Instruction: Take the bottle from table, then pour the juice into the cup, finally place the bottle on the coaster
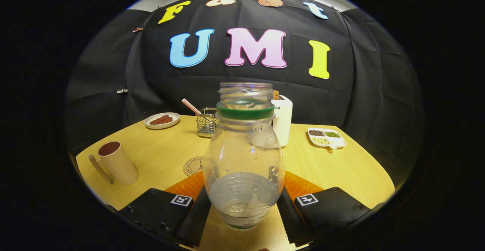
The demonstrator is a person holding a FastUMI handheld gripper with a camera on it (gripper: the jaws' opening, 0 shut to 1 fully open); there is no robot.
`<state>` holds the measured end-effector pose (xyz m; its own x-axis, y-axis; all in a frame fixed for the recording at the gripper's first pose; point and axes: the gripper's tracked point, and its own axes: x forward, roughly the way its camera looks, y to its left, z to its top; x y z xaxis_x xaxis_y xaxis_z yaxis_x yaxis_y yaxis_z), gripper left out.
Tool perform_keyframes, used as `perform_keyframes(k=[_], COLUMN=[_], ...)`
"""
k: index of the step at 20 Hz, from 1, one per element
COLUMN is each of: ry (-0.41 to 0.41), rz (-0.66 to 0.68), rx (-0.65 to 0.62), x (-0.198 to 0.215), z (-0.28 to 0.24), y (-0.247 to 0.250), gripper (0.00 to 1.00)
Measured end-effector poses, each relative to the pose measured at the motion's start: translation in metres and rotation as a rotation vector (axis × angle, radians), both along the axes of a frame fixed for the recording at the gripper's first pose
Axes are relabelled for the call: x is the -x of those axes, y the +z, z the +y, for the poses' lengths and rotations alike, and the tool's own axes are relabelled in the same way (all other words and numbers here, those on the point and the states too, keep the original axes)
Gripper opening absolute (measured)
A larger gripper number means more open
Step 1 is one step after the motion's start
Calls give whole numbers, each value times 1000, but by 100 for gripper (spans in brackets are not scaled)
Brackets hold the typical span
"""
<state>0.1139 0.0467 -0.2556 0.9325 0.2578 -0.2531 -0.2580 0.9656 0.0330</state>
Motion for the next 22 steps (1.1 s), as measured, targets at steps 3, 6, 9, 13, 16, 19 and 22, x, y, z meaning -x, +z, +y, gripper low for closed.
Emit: perform_keyframes(k=[3, 6, 9, 13, 16, 19, 22], ry=[1, 5, 8, 48, 109, 189, 270], rz=[-5, -5, 26, 38, 5, -63, -84], rx=[3, 6, 23, 95, 172, 287, 364], x=[0, 0, -1, -1, -2, -4, -10], z=[0, 1, 3, 10, 19, 40, 69], y=[0, 1, -1, 1, 19, 42, 55], gripper=[83, 83, 81, 77, 77, 76, 76])
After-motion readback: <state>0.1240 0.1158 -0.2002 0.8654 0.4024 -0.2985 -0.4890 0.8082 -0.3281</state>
